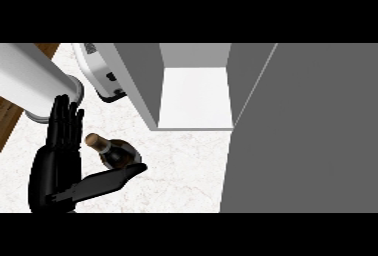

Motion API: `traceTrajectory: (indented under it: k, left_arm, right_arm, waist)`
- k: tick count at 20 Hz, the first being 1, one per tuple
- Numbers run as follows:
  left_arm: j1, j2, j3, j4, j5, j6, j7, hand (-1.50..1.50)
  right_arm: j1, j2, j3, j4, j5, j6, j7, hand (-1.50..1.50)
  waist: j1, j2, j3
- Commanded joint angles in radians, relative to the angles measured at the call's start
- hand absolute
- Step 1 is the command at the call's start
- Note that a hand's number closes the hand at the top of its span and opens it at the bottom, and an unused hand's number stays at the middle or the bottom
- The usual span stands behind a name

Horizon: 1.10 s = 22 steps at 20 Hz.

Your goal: Pick up the wine, place it into the cabinet and close the cabinet

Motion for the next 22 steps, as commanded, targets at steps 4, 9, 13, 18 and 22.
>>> traceTrajectory:
  k: [4, 9, 13, 18, 22]
  left_arm:
    - [0.121, 0.0, 0.071, 0.108, 0.123, -0.077, -0.21, -1.5]
    - [0.081, 0.002, 0.137, 0.253, 0.169, -0.128, -0.321, -1.5]
    - [0.136, -0.005, 0.173, 0.311, 0.191, -0.15, -0.422, -1.5]
    - [0.137, 0.007, 0.219, 0.428, 0.237, -0.22, -0.502, -1.5]
    - [0.126, -0.029, 0.199, 0.451, 0.203, -0.193, -0.51, -1.5]
  right_arm:
    - [0.067, -0.015, -0.074, -0.11, -0.192, 0.054, 0.034, -1.5]
    - [-0.019, -0.008, -0.087, -0.06, -0.199, 0.023, 0.092, -1.5]
    - [0.038, 0.046, -0.002, -0.127, -0.136, 0.02, 0.091, -1.5]
    - [-0.048, 0.035, -0.024, -0.074, -0.139, 0.011, 0.117, -1.5]
    - [0.03, 0.036, -0.046, -0.125, -0.179, 0.047, 0.105, -1.5]
  waist:
    - [0.0, -0.002, 0.0]
    - [0.003, 0.0, 0.0]
    - [0.001, -0.001, 0.0]
    - [0.005, 0.0, 0.0]
    - [0.001, -0.001, 0.0]
